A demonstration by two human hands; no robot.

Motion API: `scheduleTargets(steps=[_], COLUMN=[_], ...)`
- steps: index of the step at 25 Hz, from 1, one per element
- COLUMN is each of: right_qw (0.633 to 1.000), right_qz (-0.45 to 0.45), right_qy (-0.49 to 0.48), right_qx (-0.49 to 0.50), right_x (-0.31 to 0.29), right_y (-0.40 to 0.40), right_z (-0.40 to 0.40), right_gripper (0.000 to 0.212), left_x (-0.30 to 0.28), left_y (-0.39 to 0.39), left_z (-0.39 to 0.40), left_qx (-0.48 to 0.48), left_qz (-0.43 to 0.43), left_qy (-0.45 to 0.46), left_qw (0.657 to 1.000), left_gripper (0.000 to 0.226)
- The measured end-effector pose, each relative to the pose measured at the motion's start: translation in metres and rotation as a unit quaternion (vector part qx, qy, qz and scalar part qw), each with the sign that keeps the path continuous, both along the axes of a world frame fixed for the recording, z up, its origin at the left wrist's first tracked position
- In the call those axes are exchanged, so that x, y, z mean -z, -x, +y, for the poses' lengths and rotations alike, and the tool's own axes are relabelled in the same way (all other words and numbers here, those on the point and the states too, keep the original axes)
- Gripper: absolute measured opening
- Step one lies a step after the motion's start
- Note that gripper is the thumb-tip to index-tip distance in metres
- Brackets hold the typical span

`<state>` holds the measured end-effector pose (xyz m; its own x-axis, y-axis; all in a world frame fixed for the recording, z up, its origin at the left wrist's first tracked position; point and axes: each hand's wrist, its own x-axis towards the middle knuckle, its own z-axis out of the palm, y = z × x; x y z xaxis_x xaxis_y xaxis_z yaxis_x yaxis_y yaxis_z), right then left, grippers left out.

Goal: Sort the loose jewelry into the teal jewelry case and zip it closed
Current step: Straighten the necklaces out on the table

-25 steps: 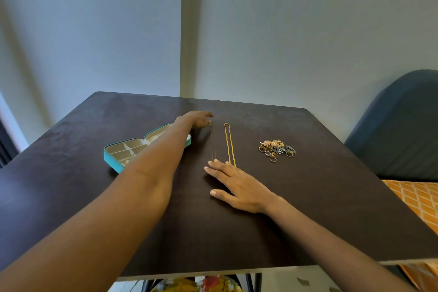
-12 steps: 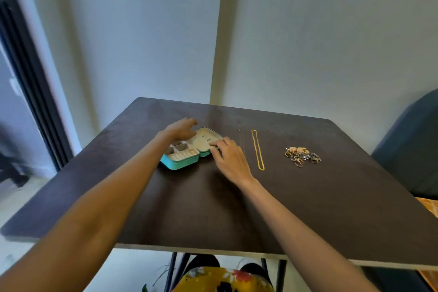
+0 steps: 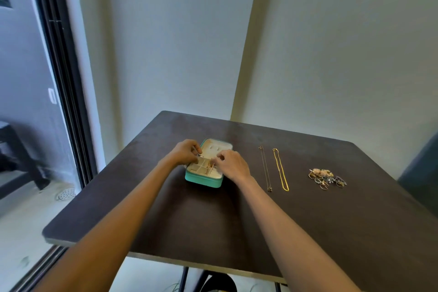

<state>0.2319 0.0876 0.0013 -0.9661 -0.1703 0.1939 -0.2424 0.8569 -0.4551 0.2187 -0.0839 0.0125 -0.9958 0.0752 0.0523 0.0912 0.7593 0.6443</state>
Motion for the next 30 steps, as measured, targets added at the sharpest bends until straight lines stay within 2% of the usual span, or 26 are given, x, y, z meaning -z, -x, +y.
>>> scheduleTargets(steps=[2, 6, 11, 15, 21, 23, 27, 30], right_qw=[0.999, 0.998, 0.998, 0.998, 0.997, 0.995, 0.996, 0.996], right_qz=[0.015, -0.008, -0.010, 0.007, -0.049, -0.051, 0.002, 0.006], right_qy=[0.014, -0.048, -0.039, -0.048, -0.048, -0.075, -0.087, -0.090], right_qx=[0.029, 0.039, 0.043, 0.051, 0.042, 0.028, 0.028, 0.026], right_x=[-0.003, -0.002, -0.003, -0.010, -0.016, -0.016, -0.018, -0.021], right_y=[0.003, 0.012, 0.019, 0.016, 0.020, 0.018, 0.015, 0.012], right_z=[-0.009, -0.035, -0.050, -0.051, -0.047, -0.049, -0.048, -0.046], right_gripper=[0.031, 0.036, 0.014, 0.017, 0.018, 0.022, 0.016, 0.014], left_x=[0.001, 0.001, 0.001, -0.005, -0.022, -0.025, -0.024, -0.023], left_y=[-0.004, -0.005, -0.004, -0.003, 0.001, 0.002, 0.005, 0.008], left_z=[-0.005, -0.020, -0.023, -0.023, -0.020, -0.017, -0.015, -0.016], left_qx=[-0.019, -0.031, -0.029, -0.005, 0.022, 0.027, 0.021, 0.016], left_qz=[0.012, -0.002, -0.004, -0.015, -0.048, -0.059, -0.055, -0.050], left_qy=[-0.007, -0.012, 0.011, 0.049, 0.083, 0.112, 0.143, 0.167], left_qw=[1.000, 0.999, 0.999, 0.999, 0.995, 0.992, 0.988, 0.984], left_gripper=[0.020, 0.021, 0.021, 0.024, 0.036, 0.034, 0.028, 0.019])
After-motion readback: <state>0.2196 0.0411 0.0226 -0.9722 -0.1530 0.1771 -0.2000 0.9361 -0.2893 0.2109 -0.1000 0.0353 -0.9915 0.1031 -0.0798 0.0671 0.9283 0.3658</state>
